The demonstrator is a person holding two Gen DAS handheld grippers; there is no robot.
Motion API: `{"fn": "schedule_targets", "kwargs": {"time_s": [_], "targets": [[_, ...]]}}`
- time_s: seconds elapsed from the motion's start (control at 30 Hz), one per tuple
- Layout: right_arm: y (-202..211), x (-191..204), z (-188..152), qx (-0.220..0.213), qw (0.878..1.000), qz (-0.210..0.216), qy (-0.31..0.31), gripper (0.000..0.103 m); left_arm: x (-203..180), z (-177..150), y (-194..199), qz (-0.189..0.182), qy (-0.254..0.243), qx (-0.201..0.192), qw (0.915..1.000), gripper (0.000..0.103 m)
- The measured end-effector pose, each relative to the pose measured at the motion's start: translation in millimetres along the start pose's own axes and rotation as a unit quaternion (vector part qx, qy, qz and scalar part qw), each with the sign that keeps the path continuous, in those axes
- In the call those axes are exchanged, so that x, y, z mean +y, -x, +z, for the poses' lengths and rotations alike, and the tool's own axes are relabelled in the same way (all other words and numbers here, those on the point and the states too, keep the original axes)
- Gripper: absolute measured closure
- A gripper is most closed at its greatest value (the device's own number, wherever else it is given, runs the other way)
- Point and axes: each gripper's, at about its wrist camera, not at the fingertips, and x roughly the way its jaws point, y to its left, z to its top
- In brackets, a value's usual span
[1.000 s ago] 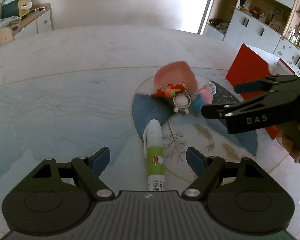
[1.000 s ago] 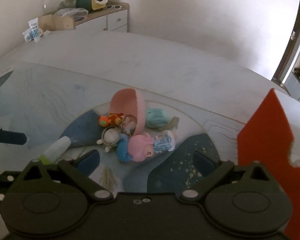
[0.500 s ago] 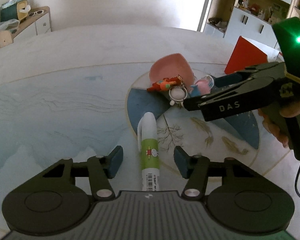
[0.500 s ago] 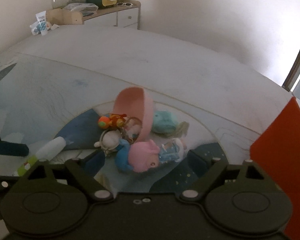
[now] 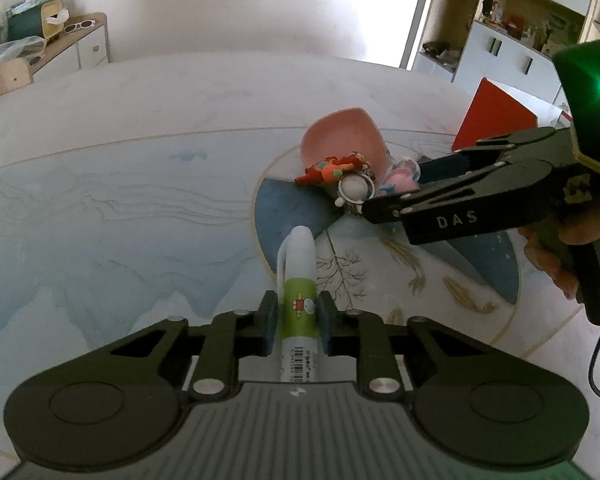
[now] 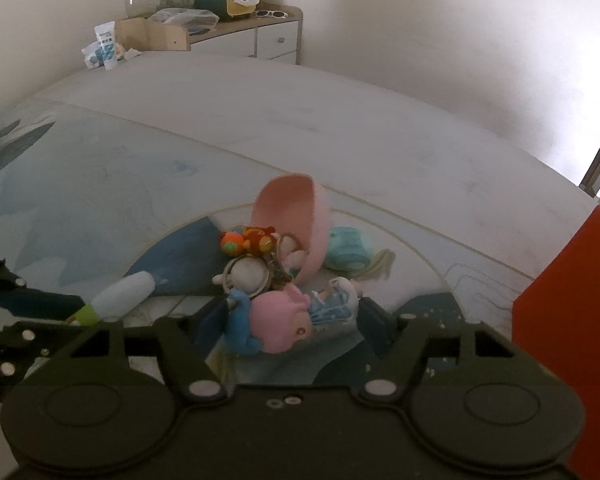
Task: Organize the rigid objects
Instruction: 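Grasp the white-green glue stick with the left gripper while the right grasps the pink plush toy, then carry the glue stick and pink plush toy into the red box and open both grippers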
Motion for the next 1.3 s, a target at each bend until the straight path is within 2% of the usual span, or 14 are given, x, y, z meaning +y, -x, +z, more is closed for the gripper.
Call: {"fn": "schedule_targets", "kwargs": {"time_s": [0.37, 0.77, 1.07, 1.3], "targets": [[31, 2, -11, -0.003, 0.999, -0.003, -0.047, 0.034, -5, 4, 0, -0.005, 0.011, 0.008, 0.9999, 0.083], [102, -10, -12, -0.033, 0.995, 0.001, -0.094, 0.034, -22, 21, 27, -0.023, 0.011, -0.004, 0.9997, 0.086], [156, -38, -7, -0.077, 0.990, -0.022, -0.114, 0.034, -54, 50, 56, -0.056, -0.009, -0.033, 0.9979, 0.086], [182, -69, -16, -0.097, 0.986, -0.046, -0.127, 0.034, -96, 79, 67, -0.079, -0.033, -0.046, 0.9952, 0.086]]}}
